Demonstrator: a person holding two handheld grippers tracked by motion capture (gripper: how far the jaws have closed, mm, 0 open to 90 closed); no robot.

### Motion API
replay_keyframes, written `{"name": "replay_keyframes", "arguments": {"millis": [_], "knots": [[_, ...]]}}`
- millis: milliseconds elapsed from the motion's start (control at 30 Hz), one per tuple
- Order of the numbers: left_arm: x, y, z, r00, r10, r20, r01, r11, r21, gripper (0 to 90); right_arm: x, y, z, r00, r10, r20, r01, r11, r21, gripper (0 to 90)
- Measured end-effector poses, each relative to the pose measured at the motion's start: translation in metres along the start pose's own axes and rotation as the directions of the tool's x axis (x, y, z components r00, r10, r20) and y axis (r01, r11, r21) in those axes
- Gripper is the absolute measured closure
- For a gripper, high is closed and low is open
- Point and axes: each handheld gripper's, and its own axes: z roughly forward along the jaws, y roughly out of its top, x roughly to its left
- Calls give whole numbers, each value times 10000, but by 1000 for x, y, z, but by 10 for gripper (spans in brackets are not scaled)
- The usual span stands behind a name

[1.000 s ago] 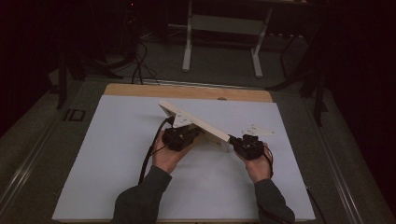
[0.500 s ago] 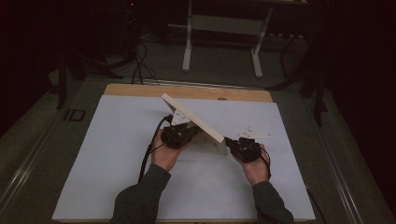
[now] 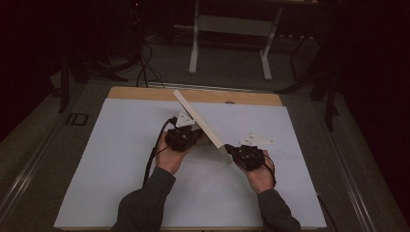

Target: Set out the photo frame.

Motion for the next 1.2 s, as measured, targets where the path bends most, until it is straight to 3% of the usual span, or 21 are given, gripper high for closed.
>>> {"name": "replay_keyframes", "arguments": {"millis": [633, 1200], "knots": [[9, 2, 6, 9997, 13, 249, -10, 9999, -136, 900, 11, 3, 7, 9990, -225, -386, 228, 9997, 86, 900], [16, 6, 14, 9962, -35, 871, 72, 9991, -416, 900, 18, 6, 10, 9978, -434, -505, 444, 9988, 196, 900]]}}
